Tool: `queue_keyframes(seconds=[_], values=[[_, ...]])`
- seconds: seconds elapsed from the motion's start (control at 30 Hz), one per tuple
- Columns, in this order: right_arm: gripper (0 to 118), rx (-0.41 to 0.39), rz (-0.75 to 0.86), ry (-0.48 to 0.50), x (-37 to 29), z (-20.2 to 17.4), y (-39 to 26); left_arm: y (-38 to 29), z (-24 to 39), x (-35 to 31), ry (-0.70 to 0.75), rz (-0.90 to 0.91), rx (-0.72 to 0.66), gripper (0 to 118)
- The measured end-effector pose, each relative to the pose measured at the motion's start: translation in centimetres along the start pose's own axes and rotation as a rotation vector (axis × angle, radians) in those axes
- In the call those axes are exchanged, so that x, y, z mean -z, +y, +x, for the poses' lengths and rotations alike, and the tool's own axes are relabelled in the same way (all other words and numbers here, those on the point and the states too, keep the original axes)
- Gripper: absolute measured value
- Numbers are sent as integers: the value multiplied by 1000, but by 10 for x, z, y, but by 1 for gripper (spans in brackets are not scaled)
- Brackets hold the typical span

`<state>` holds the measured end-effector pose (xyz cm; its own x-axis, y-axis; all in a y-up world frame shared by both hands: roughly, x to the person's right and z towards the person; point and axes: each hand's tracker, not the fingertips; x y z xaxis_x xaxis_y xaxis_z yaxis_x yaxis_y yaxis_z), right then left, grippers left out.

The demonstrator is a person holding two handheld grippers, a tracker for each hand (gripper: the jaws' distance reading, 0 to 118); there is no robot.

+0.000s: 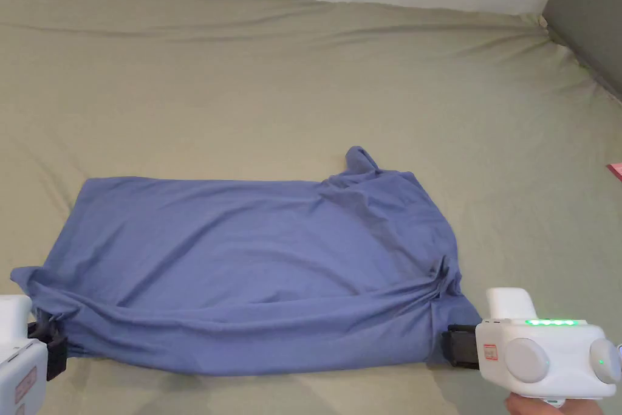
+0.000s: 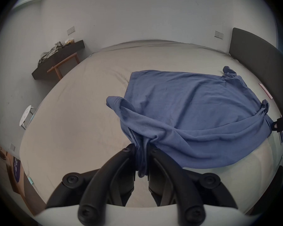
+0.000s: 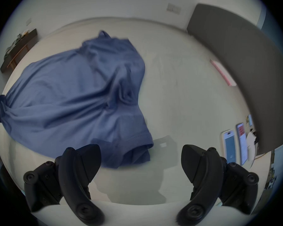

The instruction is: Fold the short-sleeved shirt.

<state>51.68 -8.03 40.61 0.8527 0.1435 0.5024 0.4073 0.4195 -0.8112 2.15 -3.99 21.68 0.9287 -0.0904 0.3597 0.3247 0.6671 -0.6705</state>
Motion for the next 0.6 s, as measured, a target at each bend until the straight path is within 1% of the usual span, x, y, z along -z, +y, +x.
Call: queue_keyframes(seconds=[0.07,0.1,0.13,0.2,0.23,0.27,0.33,0.37,0.4,0.43,0.47,0.5,0.6], values=[[105,34,-19,30,20,2,2,2,2,-1,0,2,8,12],[108,49,-27,27,26,2,2,2,2,0,2,2,14,12],[111,84,-12,45,24,4,2,2,2,0,1,6,17,12],[108,106,-37,79,21,9,5,4,2,0,-6,5,17,12],[103,99,-25,91,19,8,4,5,1,1,-7,3,13,12],[93,82,-13,121,16,9,2,5,1,2,-6,2,11,12],[53,64,6,195,7,7,2,6,1,3,0,0,11,12],[23,66,11,222,3,5,3,7,1,2,0,-1,9,12],[15,64,13,195,1,2,3,7,1,2,0,-2,7,12],[15,62,19,193,0,-1,3,7,1,1,0,-1,3,12],[15,44,2,160,0,-3,4,8,1,0,0,-2,0,12],[15,49,8,166,-1,-3,5,8,1,-1,-1,-1,-3,12],[15,48,35,147,-17,-2,3,9,-1,-10,3,7,-4,12]])
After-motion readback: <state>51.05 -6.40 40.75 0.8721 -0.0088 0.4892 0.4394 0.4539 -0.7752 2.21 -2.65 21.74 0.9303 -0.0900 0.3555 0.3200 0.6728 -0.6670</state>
